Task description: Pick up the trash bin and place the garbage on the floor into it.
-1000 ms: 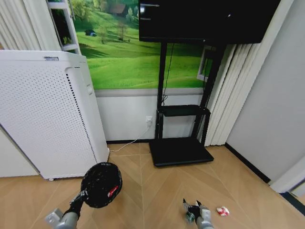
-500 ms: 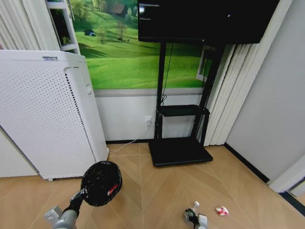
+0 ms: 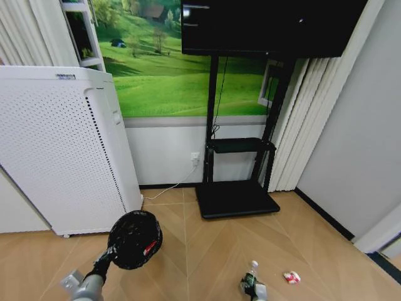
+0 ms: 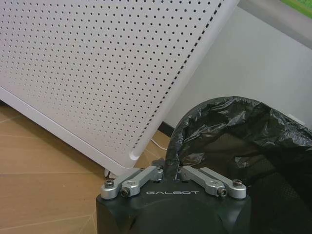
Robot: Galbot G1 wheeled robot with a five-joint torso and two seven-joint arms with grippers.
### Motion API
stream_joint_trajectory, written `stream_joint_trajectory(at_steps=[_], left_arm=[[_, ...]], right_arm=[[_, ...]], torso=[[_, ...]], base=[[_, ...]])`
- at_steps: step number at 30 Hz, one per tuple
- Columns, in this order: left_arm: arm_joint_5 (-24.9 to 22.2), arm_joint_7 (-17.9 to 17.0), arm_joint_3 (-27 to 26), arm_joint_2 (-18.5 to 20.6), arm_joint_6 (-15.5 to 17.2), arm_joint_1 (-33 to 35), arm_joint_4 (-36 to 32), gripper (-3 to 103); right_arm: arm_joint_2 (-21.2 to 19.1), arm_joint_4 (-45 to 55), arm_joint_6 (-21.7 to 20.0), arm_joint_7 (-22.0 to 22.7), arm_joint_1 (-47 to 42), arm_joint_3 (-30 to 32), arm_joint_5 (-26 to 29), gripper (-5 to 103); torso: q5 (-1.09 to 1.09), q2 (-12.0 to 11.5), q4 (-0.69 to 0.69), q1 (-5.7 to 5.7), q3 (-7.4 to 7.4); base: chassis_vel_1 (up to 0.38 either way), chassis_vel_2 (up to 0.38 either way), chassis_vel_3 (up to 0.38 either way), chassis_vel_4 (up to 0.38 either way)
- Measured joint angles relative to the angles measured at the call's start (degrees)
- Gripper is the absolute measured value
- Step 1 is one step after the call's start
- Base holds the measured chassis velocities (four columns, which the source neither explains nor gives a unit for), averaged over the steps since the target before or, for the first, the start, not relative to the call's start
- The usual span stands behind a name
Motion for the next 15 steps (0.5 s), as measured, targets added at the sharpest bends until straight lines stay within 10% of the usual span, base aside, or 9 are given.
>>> stream_joint_trajectory(at_steps=[15], left_arm=[[-0.3, -0.5, 2.3, 1.8, 0.0, -1.4, 1.3, 4]], right_arm=[[1.3, 3.3, 0.5, -0.5, -1.2, 3.8, 0.1, 16]], torso=[[0.02, 0.0, 0.01, 0.00, 0.00]], base=[[0.000, 0.000, 0.000, 0.000]])
